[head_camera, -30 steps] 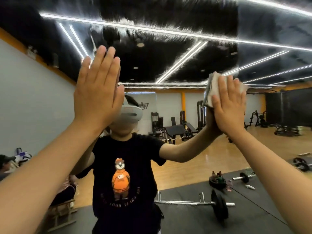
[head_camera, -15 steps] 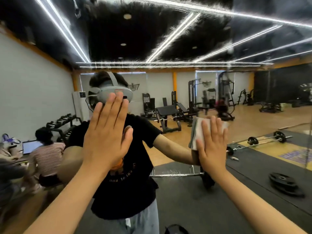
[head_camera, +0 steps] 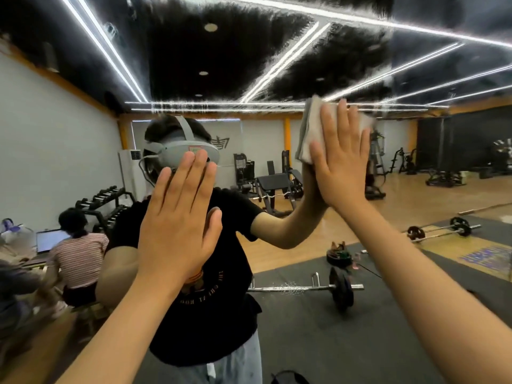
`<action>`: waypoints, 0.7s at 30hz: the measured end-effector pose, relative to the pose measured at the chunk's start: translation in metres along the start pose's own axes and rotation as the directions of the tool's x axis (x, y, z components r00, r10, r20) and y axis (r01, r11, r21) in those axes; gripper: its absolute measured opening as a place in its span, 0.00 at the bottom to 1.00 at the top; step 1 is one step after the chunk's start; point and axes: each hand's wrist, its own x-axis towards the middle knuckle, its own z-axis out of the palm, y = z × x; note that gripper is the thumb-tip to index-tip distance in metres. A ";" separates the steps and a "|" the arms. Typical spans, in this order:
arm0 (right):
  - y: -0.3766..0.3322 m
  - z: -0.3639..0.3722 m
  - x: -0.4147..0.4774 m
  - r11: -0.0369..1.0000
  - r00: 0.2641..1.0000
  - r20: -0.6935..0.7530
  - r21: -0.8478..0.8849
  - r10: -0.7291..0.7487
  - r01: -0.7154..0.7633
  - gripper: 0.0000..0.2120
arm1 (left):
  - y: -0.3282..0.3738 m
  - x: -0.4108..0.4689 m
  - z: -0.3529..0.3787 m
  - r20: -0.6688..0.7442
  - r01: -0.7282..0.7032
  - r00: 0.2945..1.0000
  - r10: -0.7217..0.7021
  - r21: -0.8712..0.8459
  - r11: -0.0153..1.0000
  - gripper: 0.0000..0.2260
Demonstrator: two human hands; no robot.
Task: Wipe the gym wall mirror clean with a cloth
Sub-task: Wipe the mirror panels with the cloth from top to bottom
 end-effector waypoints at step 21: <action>-0.075 -0.002 0.044 0.966 0.967 -0.004 -0.056 -0.254 0.254 0.27 | -0.001 0.000 -0.003 -0.007 -0.021 1.000 0.021 -0.005 1.000 0.29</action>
